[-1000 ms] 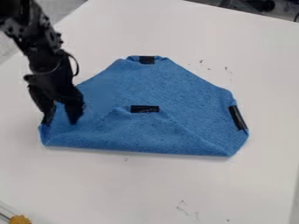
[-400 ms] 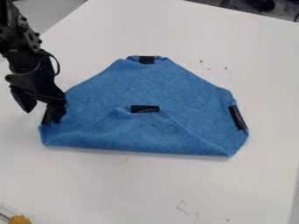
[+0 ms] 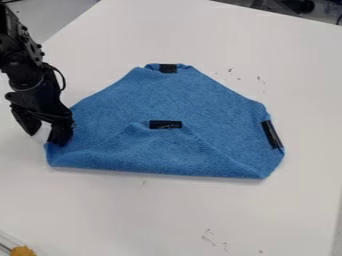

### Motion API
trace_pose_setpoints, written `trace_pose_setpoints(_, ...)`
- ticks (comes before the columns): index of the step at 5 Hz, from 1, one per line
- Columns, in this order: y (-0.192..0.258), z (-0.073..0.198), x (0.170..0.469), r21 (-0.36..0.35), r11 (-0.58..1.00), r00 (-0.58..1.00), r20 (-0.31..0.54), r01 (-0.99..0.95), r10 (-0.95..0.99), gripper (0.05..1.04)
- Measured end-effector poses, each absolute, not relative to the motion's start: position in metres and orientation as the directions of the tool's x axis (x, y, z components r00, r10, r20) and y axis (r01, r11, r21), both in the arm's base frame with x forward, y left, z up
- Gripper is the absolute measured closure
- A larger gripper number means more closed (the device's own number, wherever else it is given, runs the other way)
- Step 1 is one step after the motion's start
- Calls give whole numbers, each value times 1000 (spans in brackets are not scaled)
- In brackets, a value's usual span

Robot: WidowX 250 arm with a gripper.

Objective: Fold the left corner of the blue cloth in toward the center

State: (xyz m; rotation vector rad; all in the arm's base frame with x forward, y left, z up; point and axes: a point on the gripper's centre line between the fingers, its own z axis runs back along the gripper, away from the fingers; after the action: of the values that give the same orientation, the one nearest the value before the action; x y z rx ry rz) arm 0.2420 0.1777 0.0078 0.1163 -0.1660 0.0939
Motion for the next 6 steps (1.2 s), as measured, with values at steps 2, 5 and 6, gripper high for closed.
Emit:
trace_pose_setpoints(2, 175, 6, 251, 99, 991, 982, 175, -88, 70, 629)
trace_pose_setpoints(5, 153, 37, 257, 217, 976, 995, 100, -16, -6, 1004)
trace_pose_setpoints(6, 138, 48, 273, 232, 972, 996, 81, 29, -49, 1006)
